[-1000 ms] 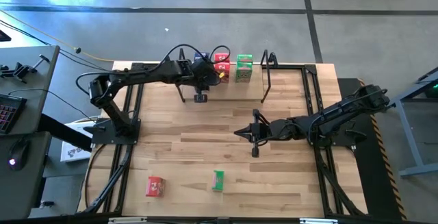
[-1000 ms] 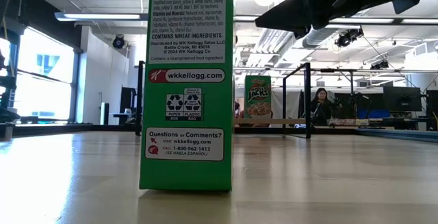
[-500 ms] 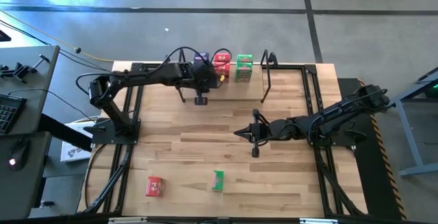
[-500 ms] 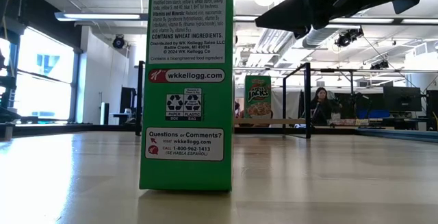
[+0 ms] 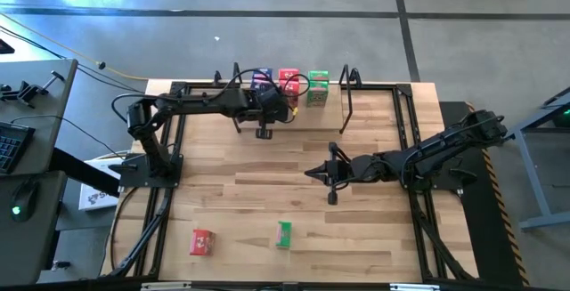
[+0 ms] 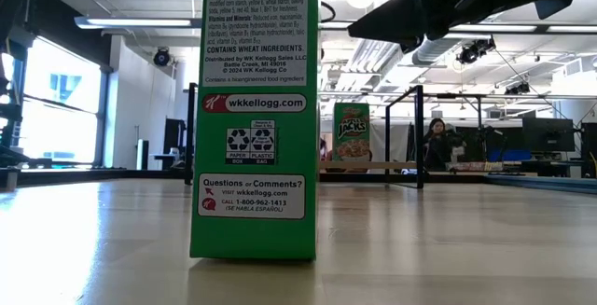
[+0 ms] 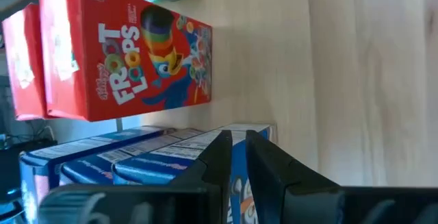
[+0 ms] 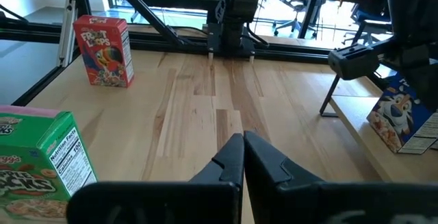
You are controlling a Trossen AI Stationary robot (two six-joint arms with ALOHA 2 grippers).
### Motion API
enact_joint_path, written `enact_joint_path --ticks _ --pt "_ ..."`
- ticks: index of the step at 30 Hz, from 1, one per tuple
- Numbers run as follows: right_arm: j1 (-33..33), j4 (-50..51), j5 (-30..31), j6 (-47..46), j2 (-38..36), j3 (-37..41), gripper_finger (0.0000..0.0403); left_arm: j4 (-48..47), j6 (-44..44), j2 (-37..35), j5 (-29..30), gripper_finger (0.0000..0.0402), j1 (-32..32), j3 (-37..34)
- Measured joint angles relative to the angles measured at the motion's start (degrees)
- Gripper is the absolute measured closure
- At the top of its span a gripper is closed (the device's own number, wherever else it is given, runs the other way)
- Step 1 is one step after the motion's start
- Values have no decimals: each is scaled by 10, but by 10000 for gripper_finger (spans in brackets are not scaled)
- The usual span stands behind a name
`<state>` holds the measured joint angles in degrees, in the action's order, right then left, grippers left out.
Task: Stack cereal on shelf
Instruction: Put the center blue cereal box on the shelf aligned with the other blue cereal box
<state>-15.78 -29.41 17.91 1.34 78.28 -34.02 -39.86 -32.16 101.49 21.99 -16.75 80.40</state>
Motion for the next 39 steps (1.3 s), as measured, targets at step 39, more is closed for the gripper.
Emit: enact_joint_path --ticks 39 --pt "0 1 -5 0 0 0 403 -10 30 10 77 367 17 0"
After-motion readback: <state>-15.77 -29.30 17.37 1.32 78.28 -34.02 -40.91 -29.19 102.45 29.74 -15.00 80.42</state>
